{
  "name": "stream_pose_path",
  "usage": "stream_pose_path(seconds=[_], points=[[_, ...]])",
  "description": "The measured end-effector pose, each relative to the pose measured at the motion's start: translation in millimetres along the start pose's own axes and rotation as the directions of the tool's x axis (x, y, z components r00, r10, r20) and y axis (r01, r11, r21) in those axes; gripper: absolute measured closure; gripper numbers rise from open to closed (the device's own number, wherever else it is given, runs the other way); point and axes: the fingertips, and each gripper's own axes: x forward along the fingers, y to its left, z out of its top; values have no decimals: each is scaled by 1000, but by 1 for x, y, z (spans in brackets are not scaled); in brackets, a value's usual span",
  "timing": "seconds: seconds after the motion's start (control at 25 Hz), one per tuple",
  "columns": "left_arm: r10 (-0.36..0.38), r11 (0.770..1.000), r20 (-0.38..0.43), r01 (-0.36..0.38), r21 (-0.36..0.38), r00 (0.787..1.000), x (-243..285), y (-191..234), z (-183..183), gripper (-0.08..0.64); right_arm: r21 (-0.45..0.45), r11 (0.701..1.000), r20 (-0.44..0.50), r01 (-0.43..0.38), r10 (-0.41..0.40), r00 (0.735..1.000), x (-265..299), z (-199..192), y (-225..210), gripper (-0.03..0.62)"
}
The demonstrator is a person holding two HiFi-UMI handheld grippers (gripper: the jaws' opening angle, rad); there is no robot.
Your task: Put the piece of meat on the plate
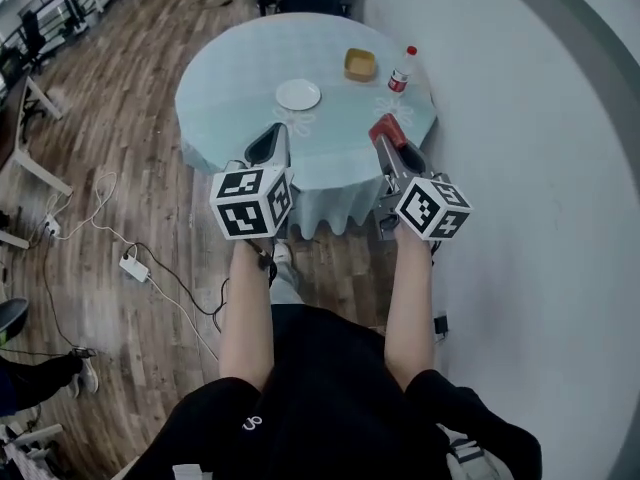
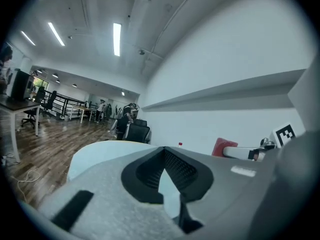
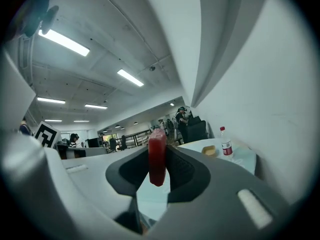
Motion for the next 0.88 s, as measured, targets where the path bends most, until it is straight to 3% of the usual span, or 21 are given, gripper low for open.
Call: stream_pose_path(seconds=[0.2,0.44,0.68,0.8,0.88], points=[[-22,1000,-78,21,-7,997,104,64,-1,566,39,998,-72,46,-43,997,113,-18,-32,491],[8,999,-162,-13,-31,987,163,99,4,566,51,996,-144,73,-65,988,178,-18,-46,491],[9,999,-188,-17,-44,982,192,173,-58,566,26,997,-145,70,-66,987,239,-90,-37,491],[-2,998,-200,-11,-62,980,234,217,-94,566,-2,998,-146,71,-70,987,287,-125,-50,491],[-1,996,-228,-19,-89,974,239,229,-120,566,-21,997,-178,80,-83,981,289,-145,-54,491]])
